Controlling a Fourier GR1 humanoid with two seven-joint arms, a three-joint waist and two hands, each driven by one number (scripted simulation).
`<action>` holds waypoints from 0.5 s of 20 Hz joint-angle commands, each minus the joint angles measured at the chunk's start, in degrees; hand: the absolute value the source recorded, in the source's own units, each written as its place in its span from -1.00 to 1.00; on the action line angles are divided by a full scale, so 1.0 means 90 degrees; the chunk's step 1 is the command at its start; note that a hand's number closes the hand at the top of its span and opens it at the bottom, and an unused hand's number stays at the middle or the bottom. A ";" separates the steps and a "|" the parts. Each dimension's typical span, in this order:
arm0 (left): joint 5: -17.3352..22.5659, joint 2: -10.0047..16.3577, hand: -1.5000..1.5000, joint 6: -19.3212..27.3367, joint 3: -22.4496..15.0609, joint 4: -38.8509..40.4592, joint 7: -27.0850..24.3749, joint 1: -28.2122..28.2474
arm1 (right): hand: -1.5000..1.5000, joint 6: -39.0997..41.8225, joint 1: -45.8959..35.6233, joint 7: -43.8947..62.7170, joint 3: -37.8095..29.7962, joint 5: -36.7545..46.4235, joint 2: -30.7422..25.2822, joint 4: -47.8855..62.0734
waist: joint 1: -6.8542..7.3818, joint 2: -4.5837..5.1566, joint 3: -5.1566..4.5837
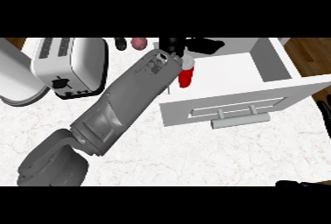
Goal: Pick up the can, place it into the drawer and close the drawer
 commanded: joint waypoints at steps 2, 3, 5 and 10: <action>0.0221 -0.0001 -1.00 0.0180 -0.0035 -0.0035 -0.0056 0.0026 | -1.00 0.0216 0.0131 -0.0435 -0.0335 -0.0051 -0.0266 -0.0022 | 0.0009 -0.0021 0.0005; 0.0296 -0.0001 -1.00 0.0245 -0.0095 -0.0119 -0.0014 0.0069 | -1.00 0.0103 -0.0119 -0.0346 -0.0151 0.0341 -0.0327 -0.0056 | -0.0076 0.0026 0.0002; 0.0433 -0.0001 -1.00 0.0230 0.0034 -0.0137 -0.0019 -0.0021 | -1.00 0.0180 -0.0024 -0.0563 -0.0106 0.0748 -0.0499 -0.0231 | -0.0010 0.0007 -0.0002; 0.0690 -0.0001 -1.00 0.0106 0.0106 -0.0135 -0.0080 -0.0078 | -1.00 0.0101 -0.0075 -0.0630 0.0160 0.1484 -0.0642 -0.0579 | 0.0088 -0.0011 -0.0008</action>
